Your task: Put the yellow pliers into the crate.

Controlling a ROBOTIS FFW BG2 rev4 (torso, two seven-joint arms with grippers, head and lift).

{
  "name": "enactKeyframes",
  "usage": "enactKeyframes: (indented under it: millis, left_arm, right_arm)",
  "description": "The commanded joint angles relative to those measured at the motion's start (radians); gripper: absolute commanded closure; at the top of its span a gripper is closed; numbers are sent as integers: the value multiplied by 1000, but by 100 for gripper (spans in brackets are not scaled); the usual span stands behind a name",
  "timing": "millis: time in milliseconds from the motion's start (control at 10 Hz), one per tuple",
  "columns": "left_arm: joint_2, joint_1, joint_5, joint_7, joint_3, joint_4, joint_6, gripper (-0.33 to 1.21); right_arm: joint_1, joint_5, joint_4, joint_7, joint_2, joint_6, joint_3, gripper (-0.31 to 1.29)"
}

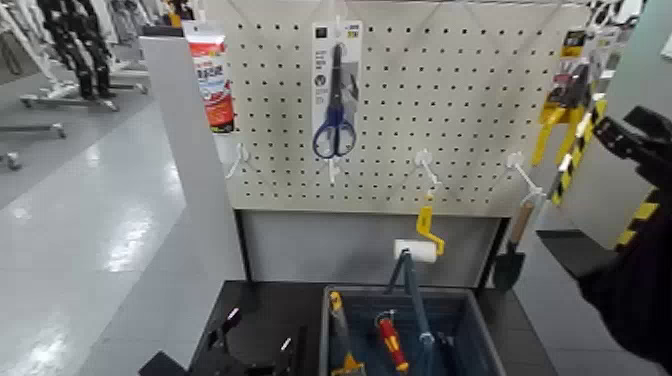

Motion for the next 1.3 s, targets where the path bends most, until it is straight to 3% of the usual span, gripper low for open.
enactKeyframes:
  millis: [100,400,800,900,1000,1300]
  left_arm:
    - [2,-7,2,-4,-6,6,-4,12]
    - [2,-12,3,-6,-9,9,-4,12]
    - [4,-14,3,-6,-14,12,-7,12]
    - [4,-14,3,-6,-14,12,-7,12]
    - [4,-14,3,-6,-14,12,-7,12]
    - [5,-17,2,-7,-15,12,-11,12]
  right_arm:
    - [-81,-30,105,56,-23,1,45,17]
    - [-150,-53,209,122,-43,-5,105,18]
    - [-200,-55,264,150,-49,-5,154,20]
    - [-210,-55,269,157,-54,1,165,57]
    - [-216,-53,272,156,-57,4,176,117]
    - [-223,-48,276,156,-55,5,182,117]
